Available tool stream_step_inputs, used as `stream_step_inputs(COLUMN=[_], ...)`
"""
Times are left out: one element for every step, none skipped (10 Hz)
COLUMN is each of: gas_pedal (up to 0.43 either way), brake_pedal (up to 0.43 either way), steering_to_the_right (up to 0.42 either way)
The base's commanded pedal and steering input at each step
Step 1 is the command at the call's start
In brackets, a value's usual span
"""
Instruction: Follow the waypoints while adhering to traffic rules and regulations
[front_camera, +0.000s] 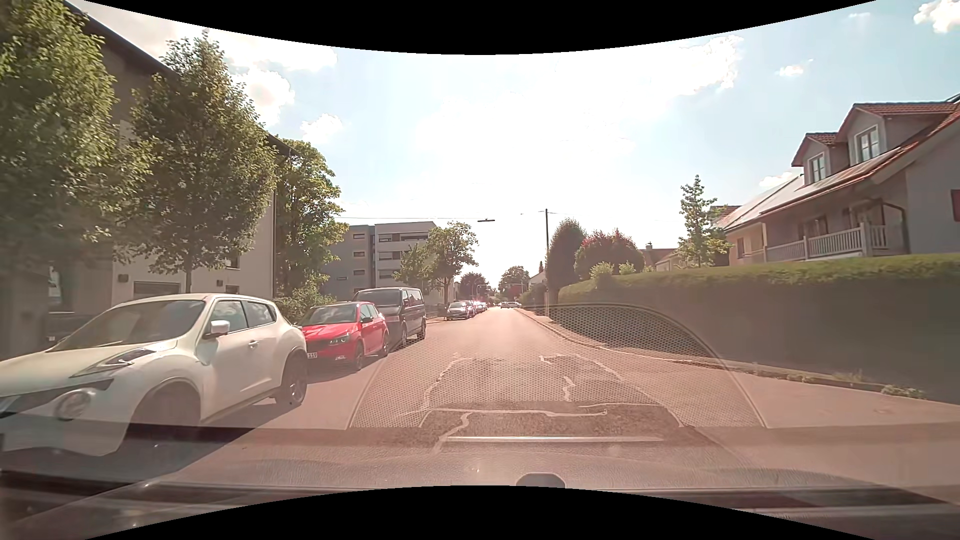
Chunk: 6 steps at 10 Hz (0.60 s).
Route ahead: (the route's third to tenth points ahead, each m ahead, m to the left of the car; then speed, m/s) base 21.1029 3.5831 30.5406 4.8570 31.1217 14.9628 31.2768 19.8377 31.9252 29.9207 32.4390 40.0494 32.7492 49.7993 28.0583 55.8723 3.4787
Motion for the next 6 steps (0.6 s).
stream_step_inputs(gas_pedal=[0.087, 0.087, 0.087, 0.087, 0.087, 0.087], brake_pedal=[0.0, 0.0, 0.0, 0.0, 0.0, 0.0], steering_to_the_right=[0.004, 0.004, 0.003, 0.004, 0.004, 0.004])
